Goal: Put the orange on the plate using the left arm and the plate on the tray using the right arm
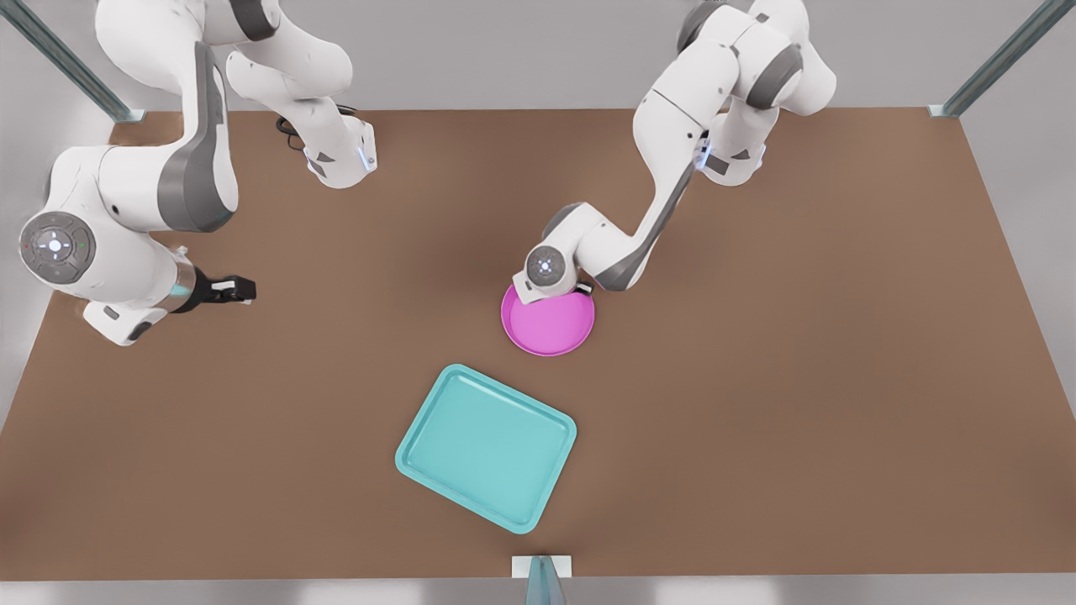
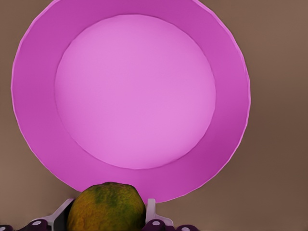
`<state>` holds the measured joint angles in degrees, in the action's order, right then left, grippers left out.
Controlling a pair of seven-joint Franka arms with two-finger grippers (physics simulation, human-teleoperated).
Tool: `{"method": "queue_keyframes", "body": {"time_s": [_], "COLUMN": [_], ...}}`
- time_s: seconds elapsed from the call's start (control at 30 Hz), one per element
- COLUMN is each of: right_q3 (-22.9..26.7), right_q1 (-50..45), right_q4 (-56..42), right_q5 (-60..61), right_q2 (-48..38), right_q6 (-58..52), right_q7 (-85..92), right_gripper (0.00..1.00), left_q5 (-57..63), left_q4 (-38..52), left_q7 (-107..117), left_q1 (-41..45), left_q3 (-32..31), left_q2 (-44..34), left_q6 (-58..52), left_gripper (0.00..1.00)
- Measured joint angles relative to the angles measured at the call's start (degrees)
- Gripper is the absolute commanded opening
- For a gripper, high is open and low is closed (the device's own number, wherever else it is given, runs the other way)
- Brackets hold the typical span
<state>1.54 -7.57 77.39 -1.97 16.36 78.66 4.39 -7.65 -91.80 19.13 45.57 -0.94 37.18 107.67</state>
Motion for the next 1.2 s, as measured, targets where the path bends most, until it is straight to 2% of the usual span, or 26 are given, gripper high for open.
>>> {"method": "queue_keyframes", "body": {"time_s": [0.03, 0.13, 0.17, 0.2, 0.3, 0.33, 0.37, 0.47, 0.53, 0.73, 0.83, 0.9, 1.2], "right_q3": [-0.07, -0.25, -0.36, -0.44, -0.49, -0.49, -0.52, -0.59, -0.69, -0.85, -1.53, -2.22, -4.73], "right_q1": [-2.82, -16.46, -20.16, -22.85, -28.81, -30.51, -31.94, -32.31, -30.02, -27.74, -28.23, -28.45, -28.90], "right_q4": [3.53, 15.55, 18.37, 20.18, 21.64, 21.84, 21.89, 22.01, 22.32, 27.58, 28.41, 28.19, 25.56], "right_q5": [2.88, 9.53, 11.14, 12.85, 18.41, 19.84, 20.96, 25.48, 27.56, 30.25, 30.76, 30.92, 31.30], "right_q2": [0.63, 1.46, 1.84, 2.53, 5.75, 6.98, 8.79, 12.57, 13.34, 13.16, 14.51, 16.28, 22.11], "right_q6": [2.05, 13.53, 17.55, 21.21, 30.06, 32.75, 35.69, 43.17, 46.11, 50.80, 52.26, 53.51, 58.50], "right_q7": [-0.31, -2.64, -3.78, -5.02, -9.01, -10.53, -12.15, -16.57, -18.53, -20.89, -20.62, -20.23, -18.47], "right_gripper": [1.00, 1.00, 1.00, 1.00, 1.00, 1.00, 1.00, 1.00, 1.00, 1.00, 1.00, 1.00, 1.00], "left_q5": [-0.32, -0.82, -0.88, -0.97, -1.27, -1.07, -0.55, 3.27, 4.85, 7.05, 7.48, 7.82, 8.61], "left_q4": [0.55, 2.49, 4.91, 8.14, 12.28, 12.66, 12.72, 12.47, 13.02, 12.86, 3.82, 2.24, 3.62], "left_q7": [1.06, 4.09, 4.96, 5.50, 3.52, 2.39, 1.36, -1.20, -2.68, -6.49, -8.11, -9.12, -12.54], "left_q1": [-0.12, -0.32, -0.33, -0.20, -0.79, -1.43, -6.57, -28.37, -32.52, -33.84, -33.80, -34.02, -34.00], "left_q3": [0.07, 0.56, 2.73, 7.61, 32.76, 37.76, 35.75, 12.69, 7.55, 6.53, 6.67, 6.72, 6.73], "left_q2": [0.39, 0.43, -0.50, -2.72, -15.58, -19.38, -22.53, -26.56, -26.58, -27.00, -32.91, -34.15, -32.67], "left_q6": [-0.10, -0.98, -3.16, -6.69, -19.57, -22.91, -25.50, -30.24, -31.82, -35.36, -33.05, -31.62, -29.06], "left_gripper": [1.00, 1.00, 1.00, 1.00, 1.00, 1.00, 1.00, 1.00, 1.00, 1.00, 1.00, 1.00, 1.00]}}
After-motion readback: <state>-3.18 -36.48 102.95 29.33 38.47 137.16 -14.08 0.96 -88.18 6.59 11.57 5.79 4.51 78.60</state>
